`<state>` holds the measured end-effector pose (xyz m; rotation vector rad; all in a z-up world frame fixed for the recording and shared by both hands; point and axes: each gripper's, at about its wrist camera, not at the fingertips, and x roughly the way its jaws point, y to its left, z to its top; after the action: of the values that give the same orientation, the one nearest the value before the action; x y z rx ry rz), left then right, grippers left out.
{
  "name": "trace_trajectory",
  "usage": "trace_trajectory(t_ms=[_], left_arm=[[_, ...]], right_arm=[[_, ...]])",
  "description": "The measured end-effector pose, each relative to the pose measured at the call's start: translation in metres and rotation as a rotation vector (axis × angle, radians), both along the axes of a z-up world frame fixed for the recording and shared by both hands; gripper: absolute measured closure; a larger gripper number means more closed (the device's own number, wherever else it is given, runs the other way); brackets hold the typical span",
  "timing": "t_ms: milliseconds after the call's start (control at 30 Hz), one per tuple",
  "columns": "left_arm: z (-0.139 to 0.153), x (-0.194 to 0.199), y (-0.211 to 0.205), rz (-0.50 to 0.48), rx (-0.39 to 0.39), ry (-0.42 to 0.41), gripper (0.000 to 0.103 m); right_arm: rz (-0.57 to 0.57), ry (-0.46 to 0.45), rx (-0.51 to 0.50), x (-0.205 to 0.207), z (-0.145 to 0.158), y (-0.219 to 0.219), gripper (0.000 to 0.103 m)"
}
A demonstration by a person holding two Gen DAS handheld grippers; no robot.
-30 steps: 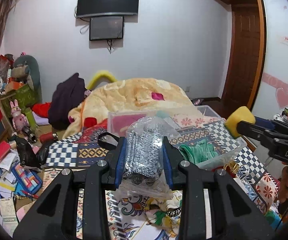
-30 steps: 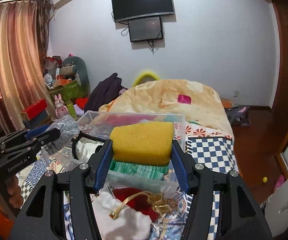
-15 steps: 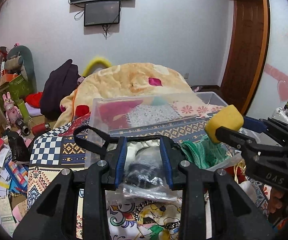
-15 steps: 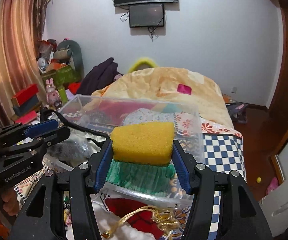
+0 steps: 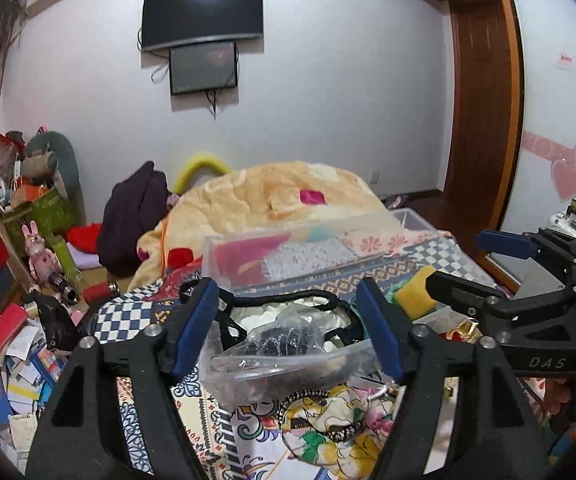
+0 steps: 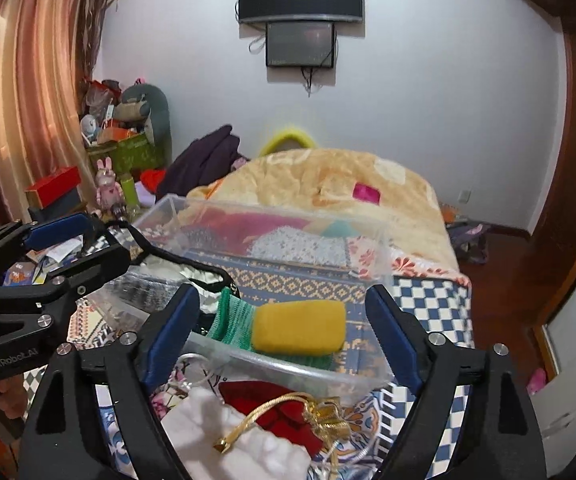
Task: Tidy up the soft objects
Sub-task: 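Lower the sponge into the box with right tool while left tool releases the bag, then grasp the white drawstring pouch with right tool while left tool grasps the floral scrunchie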
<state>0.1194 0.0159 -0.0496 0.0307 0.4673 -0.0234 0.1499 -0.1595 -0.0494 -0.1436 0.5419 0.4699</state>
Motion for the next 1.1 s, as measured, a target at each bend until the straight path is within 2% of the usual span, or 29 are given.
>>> trace_trajectory(t_ms=[200, 333, 433, 567, 700, 933, 1100], left_arm=[[-0.002, -0.024, 0.003, -0.029, -0.017, -0.006, 0.027], [-0.019, -0.032, 0.006, -0.042, -0.04, 0.033, 0.027], [-0.036, -0.036, 0.007, -0.046, -0.054, 0.077, 0.027], [-0.057, -0.039, 0.007, -0.039, -0.083, 0.127, 0.027], [-0.075, -0.039, 0.01, -0.027, -0.115, 0.176, 0.028], [-0.09, -0.04, 0.004, -0.027, -0.122, 0.227, 0.041], [-0.099, -0.035, 0.001, -0.044, -0.155, 0.258, 0.054]], right_arm=[[0.015, -0.012, 0.028, -0.024, 0.005, -0.01, 0.006], [0.008, 0.02, 0.053, -0.033, -0.006, -0.019, 0.005], [-0.004, 0.066, 0.032, -0.035, -0.022, -0.02, 0.005], [-0.009, 0.081, -0.009, -0.041, -0.038, -0.018, 0.005], [-0.001, 0.144, 0.008, -0.04, -0.054, -0.021, 0.006], [0.017, 0.232, 0.014, -0.043, -0.079, -0.022, 0.021], [0.048, 0.247, 0.018, -0.046, -0.082, -0.019, 0.041]])
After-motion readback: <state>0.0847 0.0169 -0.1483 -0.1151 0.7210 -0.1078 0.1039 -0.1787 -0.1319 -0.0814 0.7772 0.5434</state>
